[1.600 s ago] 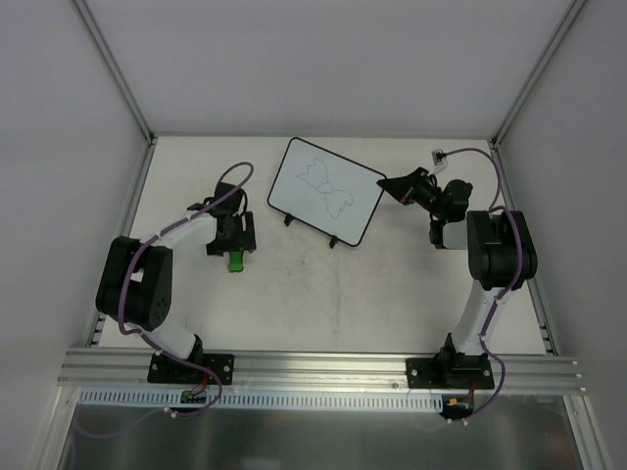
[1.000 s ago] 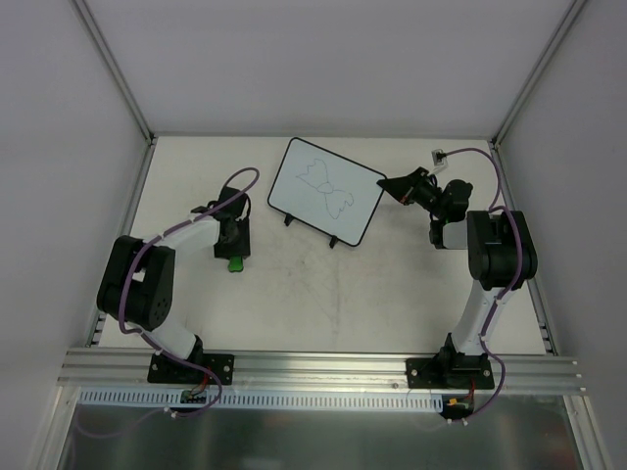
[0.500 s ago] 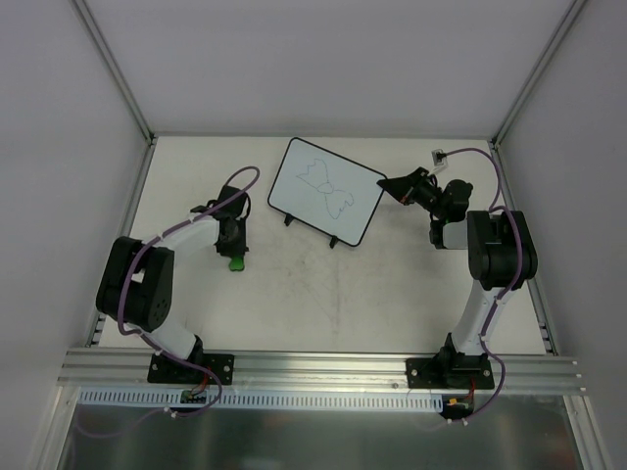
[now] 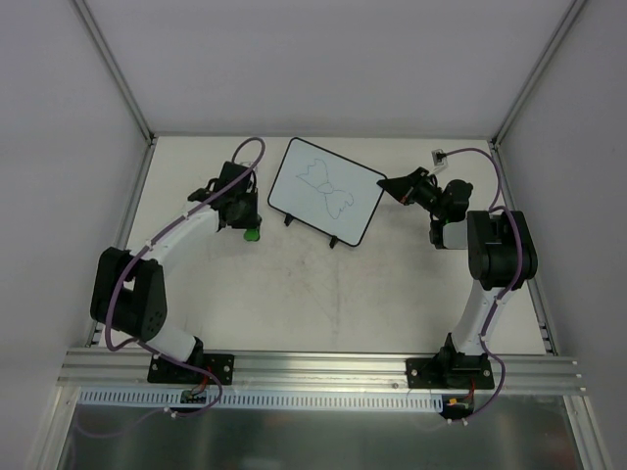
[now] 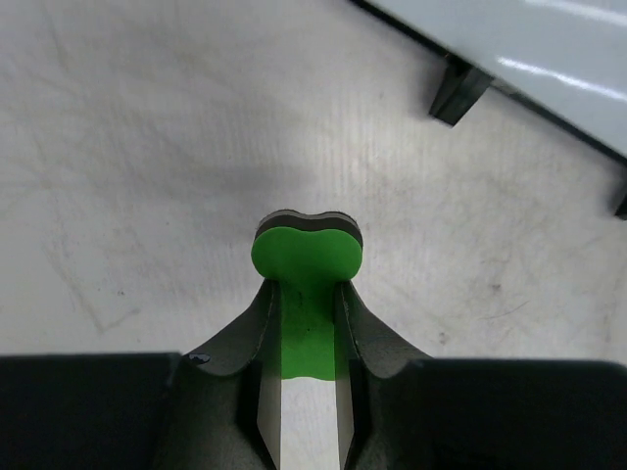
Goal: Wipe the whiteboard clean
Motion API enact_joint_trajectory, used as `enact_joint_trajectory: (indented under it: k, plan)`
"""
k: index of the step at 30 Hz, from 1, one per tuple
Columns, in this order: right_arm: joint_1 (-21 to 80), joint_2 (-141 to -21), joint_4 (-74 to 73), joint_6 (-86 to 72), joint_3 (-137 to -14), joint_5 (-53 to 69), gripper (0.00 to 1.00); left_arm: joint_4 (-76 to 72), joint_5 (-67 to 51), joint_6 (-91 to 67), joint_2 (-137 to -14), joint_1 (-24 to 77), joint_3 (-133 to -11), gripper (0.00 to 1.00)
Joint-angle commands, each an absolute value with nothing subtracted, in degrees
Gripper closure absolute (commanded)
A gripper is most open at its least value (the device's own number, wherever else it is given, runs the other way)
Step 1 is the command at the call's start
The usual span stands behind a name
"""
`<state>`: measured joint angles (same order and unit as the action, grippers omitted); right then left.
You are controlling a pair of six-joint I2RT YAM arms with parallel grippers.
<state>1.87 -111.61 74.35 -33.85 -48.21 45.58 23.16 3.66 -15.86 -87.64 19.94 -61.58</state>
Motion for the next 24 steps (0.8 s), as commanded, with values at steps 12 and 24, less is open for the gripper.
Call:
enact_joint_trajectory:
  k: [12, 24]
  plan:
    - [2.4, -110.7, 87.8, -31.6, -49.1, 46.8, 1.0, 21.7, -3.7, -6.6, -101.8, 21.3, -92.0, 1.0]
    - [3.0, -110.7, 87.7, -31.3, -48.9, 47.2, 1.0, 21.7, -2.4, 1.8, -116.7, 25.2, -111.9, 1.0]
